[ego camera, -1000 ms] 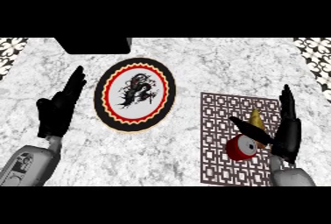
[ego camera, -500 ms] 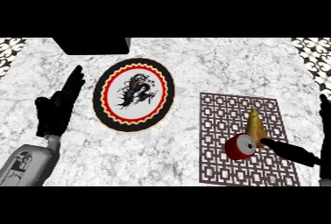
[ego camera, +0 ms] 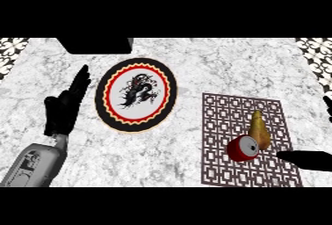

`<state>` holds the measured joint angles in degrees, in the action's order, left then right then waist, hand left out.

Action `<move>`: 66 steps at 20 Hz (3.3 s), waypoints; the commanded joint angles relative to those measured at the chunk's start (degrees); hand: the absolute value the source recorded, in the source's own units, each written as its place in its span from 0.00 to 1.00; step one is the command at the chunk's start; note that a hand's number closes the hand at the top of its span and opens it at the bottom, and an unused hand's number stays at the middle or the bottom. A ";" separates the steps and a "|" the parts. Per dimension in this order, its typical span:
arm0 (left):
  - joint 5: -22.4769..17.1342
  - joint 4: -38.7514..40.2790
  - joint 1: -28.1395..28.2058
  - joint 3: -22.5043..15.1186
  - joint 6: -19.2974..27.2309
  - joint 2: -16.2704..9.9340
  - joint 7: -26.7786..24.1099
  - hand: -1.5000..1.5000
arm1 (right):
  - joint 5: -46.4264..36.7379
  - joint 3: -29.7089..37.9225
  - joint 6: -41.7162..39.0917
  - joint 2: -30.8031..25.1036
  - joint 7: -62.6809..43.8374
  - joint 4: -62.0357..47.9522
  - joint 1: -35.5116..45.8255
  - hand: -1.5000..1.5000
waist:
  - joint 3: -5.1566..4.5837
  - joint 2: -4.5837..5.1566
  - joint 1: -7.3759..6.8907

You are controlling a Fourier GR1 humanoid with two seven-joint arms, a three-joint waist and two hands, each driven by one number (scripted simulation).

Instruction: Pick the pear from the placemat and place it in the plate

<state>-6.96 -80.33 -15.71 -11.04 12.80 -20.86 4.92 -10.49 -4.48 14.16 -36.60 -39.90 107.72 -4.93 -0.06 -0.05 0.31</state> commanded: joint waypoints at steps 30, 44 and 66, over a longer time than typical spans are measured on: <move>11.27 0.50 2.76 7.81 -6.21 9.44 -1.76 0.50 | -13.35 3.24 -12.90 18.19 11.11 -34.60 12.22 0.00 | 0.06 0.07 -0.36; 11.20 -3.16 3.75 11.80 -10.83 8.69 0.08 0.50 | -21.28 7.67 -1.89 21.42 20.45 -41.79 16.15 1.00 | 0.07 0.08 -0.52; 11.44 0.75 -0.64 12.33 -10.56 10.42 0.46 0.50 | -36.35 -11.28 -7.94 22.78 27.64 -19.70 34.93 1.00 | 0.03 0.10 -0.52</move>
<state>5.02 -81.58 -15.09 0.31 2.39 -10.76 6.64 -47.89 -15.11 7.63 -16.29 -13.52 86.33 25.51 -0.02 -0.09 -0.28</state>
